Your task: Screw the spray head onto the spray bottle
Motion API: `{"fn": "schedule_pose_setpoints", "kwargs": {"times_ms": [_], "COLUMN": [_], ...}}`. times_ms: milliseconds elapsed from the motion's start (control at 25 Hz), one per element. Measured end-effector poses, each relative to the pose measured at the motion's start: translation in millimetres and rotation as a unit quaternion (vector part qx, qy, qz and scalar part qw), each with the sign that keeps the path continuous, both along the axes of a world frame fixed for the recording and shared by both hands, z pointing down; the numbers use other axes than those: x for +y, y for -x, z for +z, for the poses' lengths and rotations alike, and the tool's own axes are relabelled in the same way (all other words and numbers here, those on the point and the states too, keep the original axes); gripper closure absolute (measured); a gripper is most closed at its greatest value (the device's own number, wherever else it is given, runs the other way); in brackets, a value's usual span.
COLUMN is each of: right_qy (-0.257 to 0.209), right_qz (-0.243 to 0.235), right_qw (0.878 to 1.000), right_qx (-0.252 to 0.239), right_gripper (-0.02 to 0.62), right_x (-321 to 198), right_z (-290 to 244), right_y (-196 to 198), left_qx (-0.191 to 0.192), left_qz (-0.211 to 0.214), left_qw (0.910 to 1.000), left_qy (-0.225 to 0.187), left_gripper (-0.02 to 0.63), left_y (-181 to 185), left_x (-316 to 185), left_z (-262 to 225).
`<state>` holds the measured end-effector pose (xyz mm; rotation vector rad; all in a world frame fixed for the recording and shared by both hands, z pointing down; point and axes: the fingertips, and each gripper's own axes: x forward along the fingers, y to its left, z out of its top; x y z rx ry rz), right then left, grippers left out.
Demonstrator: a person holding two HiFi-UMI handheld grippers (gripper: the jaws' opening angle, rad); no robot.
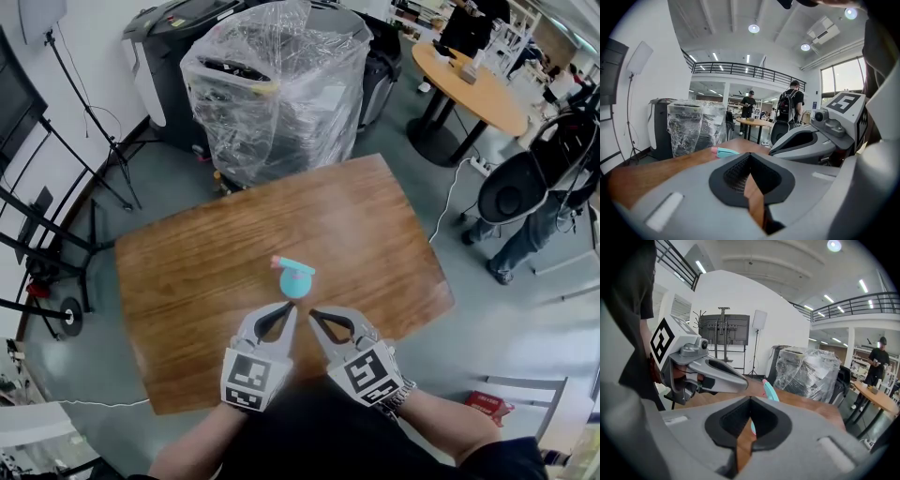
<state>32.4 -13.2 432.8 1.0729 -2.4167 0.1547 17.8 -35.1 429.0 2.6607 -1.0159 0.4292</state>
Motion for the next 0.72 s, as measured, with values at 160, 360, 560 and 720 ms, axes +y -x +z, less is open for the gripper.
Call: {"fn": "schedule_pose_setpoints", "kwargs": {"times_ms": [160, 360, 560, 720], "right_qy": [0.0, 0.0, 0.002, 0.003], "right_qz": [-0.003, -0.005, -0.006, -0.006], "right_qw": [1.0, 1.0, 1.0, 1.0], "right_qx": [0.002, 0.004, 0.006, 0.006], "right_gripper": [0.603, 0.603, 0.603, 0.603], "right_x": [1.3, 1.7, 2.2, 3.3], "right_z": [0.9, 1.2, 0.3, 0.3], "right_y": [-0.4, -1.7, -2.8, -3.3], "left_qx": [-0.004, -0.009, -0.009, -0.008], "left_qz": [-0.001, -0.002, -0.003, -0.003], "left_qw": [1.0, 1.0, 0.9999, 1.0], "left_qy": [-0.002, -0.003, -0.003, -0.002], "left_gripper": [0.589, 0.589, 0.589, 0.589], "left_y": [-0.2, -1.4, -1.8, -2.4], "left_x": [0.3, 0.8, 1.4, 2.4], "left_z": [0.9, 1.4, 0.6, 0.2]}}
